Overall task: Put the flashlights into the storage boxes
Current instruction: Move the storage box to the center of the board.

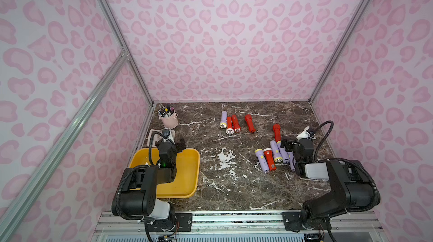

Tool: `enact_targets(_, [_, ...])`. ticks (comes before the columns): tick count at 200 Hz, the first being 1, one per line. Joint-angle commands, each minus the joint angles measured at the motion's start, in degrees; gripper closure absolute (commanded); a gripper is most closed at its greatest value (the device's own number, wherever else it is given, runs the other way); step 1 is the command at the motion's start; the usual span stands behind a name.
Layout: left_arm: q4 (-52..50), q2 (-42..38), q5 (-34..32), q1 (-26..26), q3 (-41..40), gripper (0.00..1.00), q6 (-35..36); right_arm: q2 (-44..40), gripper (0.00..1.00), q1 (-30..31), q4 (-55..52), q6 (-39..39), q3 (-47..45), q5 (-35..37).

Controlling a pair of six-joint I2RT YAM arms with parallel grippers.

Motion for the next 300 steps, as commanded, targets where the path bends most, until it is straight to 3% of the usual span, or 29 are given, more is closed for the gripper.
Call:
enact_targets(1, [1.10,-0.13,0.43,0.05,0.27,0.03,0.41,0.06,0.01,0.05,1.34,-0.51,-0.06,0.88])
enact_targets(272, [0.34,-0.32,1.52,0.05,0.61,0.02,0.86,0.03,0.01,-0.14,1.25,-0.50,-0.02,0.46])
enact_targets(300, [-2.08,-1.31,0.84,0.08,1.40,0.01,0.77,-1.65,0.01,2.13,1.51,-0.38,-0.80,8.15])
